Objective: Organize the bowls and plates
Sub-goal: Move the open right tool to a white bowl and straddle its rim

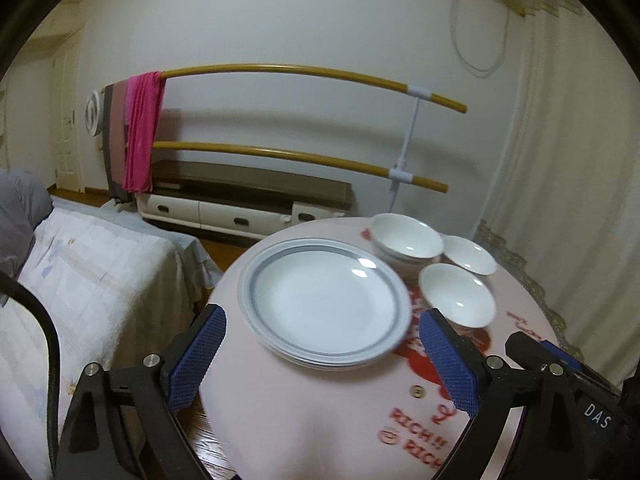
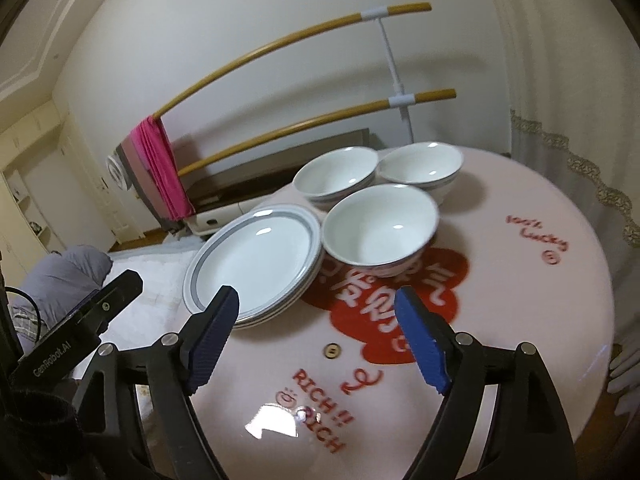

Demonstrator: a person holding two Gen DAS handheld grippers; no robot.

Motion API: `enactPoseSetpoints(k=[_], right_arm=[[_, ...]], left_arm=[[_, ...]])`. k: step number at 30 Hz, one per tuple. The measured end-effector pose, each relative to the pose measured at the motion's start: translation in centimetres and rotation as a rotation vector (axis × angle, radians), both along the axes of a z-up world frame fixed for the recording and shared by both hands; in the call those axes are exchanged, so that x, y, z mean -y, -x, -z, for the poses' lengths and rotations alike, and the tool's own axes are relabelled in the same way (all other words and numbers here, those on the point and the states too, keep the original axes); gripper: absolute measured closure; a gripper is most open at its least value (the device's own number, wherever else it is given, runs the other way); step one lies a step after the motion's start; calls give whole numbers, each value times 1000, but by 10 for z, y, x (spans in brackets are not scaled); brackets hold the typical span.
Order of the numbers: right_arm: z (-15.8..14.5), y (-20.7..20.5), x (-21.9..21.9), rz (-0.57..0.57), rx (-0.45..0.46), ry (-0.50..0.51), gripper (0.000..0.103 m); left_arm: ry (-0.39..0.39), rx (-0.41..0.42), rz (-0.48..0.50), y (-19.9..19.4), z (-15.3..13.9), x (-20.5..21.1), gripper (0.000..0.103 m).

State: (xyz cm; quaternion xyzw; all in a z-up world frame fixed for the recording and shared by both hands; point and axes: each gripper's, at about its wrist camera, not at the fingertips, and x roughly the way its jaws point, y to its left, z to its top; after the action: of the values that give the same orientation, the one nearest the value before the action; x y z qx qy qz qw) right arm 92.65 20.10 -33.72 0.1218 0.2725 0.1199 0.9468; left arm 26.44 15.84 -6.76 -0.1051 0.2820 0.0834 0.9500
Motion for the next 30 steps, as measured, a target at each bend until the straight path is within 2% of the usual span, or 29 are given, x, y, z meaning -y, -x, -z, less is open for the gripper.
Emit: enactPoseSetpoints(k=[5, 15, 23, 30], right_arm=[[-5, 9, 32, 30, 22, -20, 20], [-7, 1, 89, 91, 21, -56, 19], [-6, -27, 112, 108, 3, -61, 19], [1, -71, 112, 78, -61, -60, 19]], left_arm=[[-15, -6, 55, 5, -10, 25, 5], [-93, -56, 157, -31, -30, 66, 5], [-151, -100, 194, -86, -34, 91, 5], [-142, -168, 221, -140, -34, 82, 5]])
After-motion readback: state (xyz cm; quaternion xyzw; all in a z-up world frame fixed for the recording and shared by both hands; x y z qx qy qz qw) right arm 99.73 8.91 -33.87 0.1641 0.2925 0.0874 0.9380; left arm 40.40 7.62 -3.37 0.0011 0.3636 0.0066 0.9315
